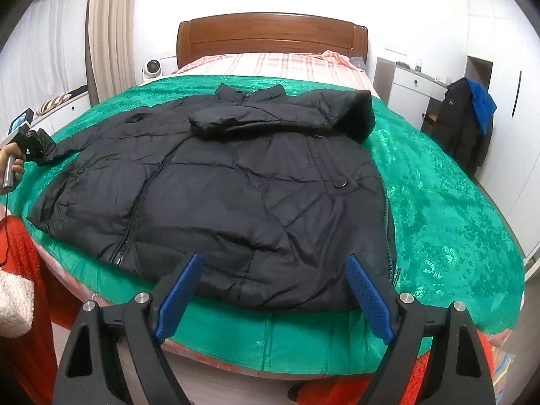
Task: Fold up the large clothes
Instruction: 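Pull the sleeve outward with the left gripper and lay it flat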
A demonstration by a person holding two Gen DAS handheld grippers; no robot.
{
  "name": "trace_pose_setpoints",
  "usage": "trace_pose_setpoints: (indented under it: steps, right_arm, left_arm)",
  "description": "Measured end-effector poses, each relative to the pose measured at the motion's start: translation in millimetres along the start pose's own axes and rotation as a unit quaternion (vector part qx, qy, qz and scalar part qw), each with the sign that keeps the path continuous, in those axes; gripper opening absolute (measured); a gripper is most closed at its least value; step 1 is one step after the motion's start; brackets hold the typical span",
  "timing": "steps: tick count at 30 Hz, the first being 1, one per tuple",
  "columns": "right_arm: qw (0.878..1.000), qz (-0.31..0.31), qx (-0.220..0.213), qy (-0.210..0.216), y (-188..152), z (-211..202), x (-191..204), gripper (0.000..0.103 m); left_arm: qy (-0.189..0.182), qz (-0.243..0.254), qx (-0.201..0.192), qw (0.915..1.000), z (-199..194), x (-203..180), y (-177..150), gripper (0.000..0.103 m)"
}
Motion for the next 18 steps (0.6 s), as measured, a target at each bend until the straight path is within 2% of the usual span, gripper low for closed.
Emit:
trace_pose_setpoints:
  steps: [1, 3, 6, 9, 12, 18]
  right_arm:
    - [1.0, -0.002, -0.003, -0.002, 0.4, -1.3, 0.4, 0.087]
    - [1.0, -0.004, -0.01, -0.004, 1.4, -3.9, 0.0, 0.087]
    - [1.0, -0.002, -0.016, -0.005, 2.2, -4.4, -1.2, 0.087]
    - [1.0, 0.002, -0.017, -0.002, 3.0, -3.1, -1.4, 0.087]
    - [1.0, 0.002, -0.017, 0.001, 4.0, -0.7, -0.3, 0.087]
    - [1.0, 0.002, -0.02, 0.001, 4.2, -1.2, -1.2, 0.087]
  left_arm:
    - [0.009, 0.002, 0.0, 1.0, -3.0, 2.1, -3.0, 0.063]
    - [0.004, 0.002, -0.011, 0.9999, -10.3, 1.6, -4.6, 0.078]
    - [-0.026, 0.007, -0.039, 0.9989, -52.9, 14.9, -27.0, 0.08]
    - [-0.053, 0.013, -0.069, 0.9961, -86.7, 10.9, -37.2, 0.09]
    - [-0.093, 0.027, -0.104, 0.9898, -131.0, -10.6, -52.1, 0.098]
    - [-0.145, 0.078, -0.127, 0.9782, -179.6, -58.9, -89.6, 0.099]
Point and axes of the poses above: each gripper's, at about its wrist camera, not at the fingertips, and z roughly the way its jaws point, x to its left, y to its top, the point moved 8 cm from there along z, roughly the way its jaws point, and after that the axes turned 2 degrees about -x, right-handed, at the moved point
